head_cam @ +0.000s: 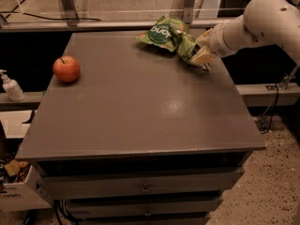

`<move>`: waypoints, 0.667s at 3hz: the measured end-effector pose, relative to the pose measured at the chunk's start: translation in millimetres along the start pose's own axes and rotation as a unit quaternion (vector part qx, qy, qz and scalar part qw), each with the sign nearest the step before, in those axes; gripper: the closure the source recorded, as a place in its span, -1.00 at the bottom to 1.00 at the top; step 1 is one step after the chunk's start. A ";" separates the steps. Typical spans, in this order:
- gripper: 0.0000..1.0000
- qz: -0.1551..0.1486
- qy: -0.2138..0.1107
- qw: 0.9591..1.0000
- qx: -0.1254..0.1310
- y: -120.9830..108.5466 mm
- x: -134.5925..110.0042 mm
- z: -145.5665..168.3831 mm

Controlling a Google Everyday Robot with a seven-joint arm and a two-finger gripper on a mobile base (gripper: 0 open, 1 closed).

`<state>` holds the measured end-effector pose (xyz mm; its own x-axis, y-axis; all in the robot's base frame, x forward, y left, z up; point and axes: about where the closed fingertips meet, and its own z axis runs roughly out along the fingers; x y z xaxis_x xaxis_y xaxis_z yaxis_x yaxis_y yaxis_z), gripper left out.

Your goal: Move green rice chip bag near green jalapeno chip bag

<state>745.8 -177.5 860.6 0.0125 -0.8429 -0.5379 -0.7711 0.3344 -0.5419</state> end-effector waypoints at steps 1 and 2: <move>-1.00 -0.002 -0.001 1.000 -0.002 1.6 -5.5 -2.4; -1.00 0.007 -0.015 1.000 -0.001 1.9 -13.1 -13.8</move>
Offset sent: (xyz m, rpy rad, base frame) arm -0.0216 0.0030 0.0350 0.0771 -0.0138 0.0051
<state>735.4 -171.6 875.5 0.0208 -0.8247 -0.5651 -0.7726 0.3455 -0.5327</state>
